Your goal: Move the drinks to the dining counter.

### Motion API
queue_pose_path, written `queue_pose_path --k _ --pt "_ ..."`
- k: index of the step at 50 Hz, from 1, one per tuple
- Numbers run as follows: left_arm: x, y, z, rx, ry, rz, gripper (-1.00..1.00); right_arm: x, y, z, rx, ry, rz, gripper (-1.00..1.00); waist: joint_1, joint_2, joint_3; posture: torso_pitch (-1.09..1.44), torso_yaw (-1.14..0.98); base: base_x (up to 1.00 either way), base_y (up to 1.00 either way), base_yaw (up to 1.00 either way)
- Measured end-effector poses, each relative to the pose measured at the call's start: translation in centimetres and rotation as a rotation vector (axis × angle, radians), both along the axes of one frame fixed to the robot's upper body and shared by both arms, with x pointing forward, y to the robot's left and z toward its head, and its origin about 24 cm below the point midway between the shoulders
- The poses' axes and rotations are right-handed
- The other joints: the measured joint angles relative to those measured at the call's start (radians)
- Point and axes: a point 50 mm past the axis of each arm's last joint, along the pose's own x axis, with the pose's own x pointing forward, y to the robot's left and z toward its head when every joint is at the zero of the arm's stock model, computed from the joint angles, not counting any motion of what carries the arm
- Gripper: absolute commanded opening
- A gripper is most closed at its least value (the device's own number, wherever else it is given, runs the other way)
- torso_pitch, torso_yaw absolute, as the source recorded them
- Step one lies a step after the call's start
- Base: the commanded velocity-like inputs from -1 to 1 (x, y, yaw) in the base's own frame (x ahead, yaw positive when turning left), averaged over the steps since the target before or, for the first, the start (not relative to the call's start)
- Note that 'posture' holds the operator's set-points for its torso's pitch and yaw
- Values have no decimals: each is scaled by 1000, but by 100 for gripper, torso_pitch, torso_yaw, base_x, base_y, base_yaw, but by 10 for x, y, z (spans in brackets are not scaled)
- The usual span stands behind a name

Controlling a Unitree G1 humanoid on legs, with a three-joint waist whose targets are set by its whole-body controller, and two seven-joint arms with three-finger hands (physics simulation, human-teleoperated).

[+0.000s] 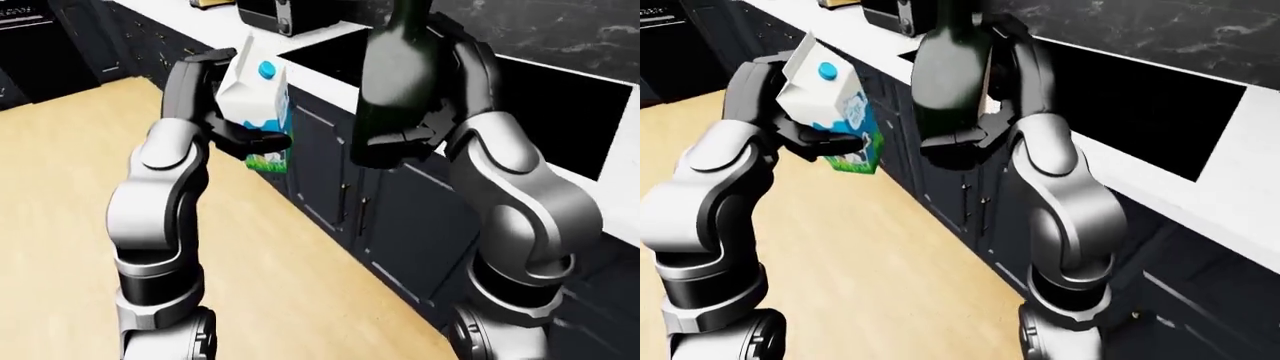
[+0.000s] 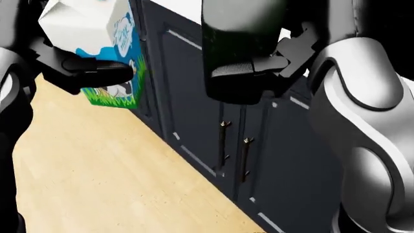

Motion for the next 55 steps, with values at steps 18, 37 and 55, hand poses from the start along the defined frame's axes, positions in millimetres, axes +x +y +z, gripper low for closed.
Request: queue_pose_path --k 18,37,55 --pt "-1 4 1 1 -25 34 -100 -3 9 -10 1 -5 61 -100 14 -37 0 0 0 0 0 100" --pt "1 3 -11 1 13 29 -100 6 2 -23 16 47 3 -100 -10 26 53 0 0 21 6 47" --pt "-2 -15 -8 16 7 -72 -100 5 -8 -22 20 42 -28 -100 24 -94 -13 0 0 89 1 34"
